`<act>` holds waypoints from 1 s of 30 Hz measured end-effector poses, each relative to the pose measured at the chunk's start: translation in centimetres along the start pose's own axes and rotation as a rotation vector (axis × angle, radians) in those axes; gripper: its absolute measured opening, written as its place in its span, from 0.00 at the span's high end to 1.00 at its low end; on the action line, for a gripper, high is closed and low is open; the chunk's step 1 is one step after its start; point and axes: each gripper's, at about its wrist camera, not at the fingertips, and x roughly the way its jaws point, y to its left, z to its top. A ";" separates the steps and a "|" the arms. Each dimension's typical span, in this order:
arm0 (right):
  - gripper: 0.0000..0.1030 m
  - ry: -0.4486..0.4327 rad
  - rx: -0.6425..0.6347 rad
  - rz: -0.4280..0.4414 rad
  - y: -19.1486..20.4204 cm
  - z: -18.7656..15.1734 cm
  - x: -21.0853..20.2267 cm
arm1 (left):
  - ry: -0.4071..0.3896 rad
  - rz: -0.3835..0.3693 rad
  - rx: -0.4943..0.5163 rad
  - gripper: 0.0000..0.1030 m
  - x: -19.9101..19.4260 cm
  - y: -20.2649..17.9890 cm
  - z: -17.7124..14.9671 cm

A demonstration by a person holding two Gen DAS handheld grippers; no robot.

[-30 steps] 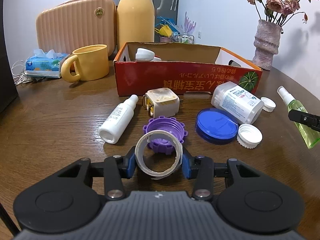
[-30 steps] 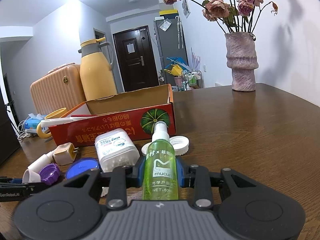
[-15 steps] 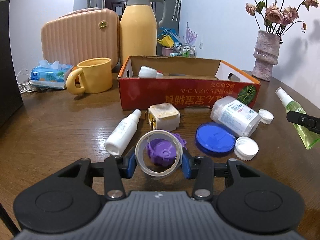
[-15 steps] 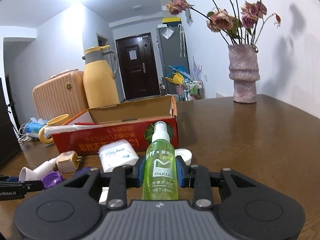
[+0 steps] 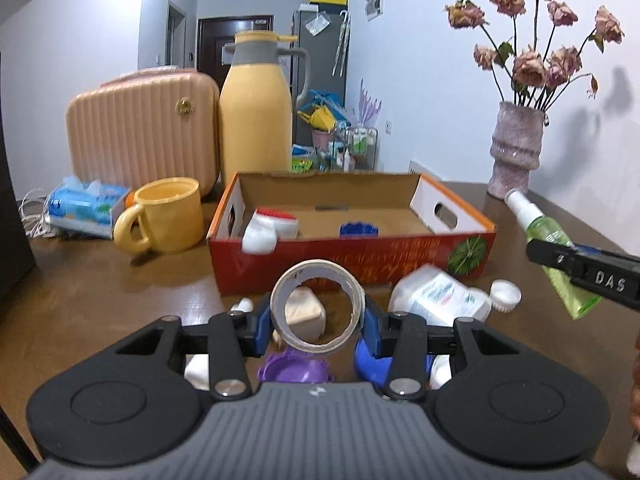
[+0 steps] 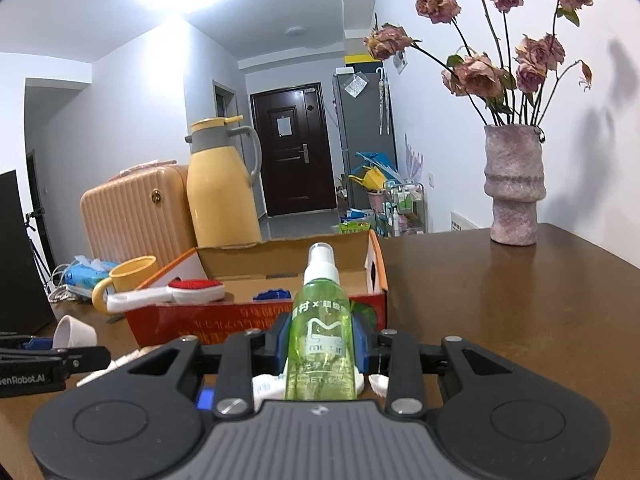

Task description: Organize rigid objects

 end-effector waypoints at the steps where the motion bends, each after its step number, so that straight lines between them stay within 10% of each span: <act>1: 0.71 -0.003 0.001 0.002 0.0 0.3 0.2 | -0.006 -0.002 -0.002 0.57 0.1 -0.1 0.3; 30: 0.70 -0.032 0.032 0.016 0.1 4.7 10.0 | -0.068 0.021 -0.068 0.57 8.5 -3.0 7.0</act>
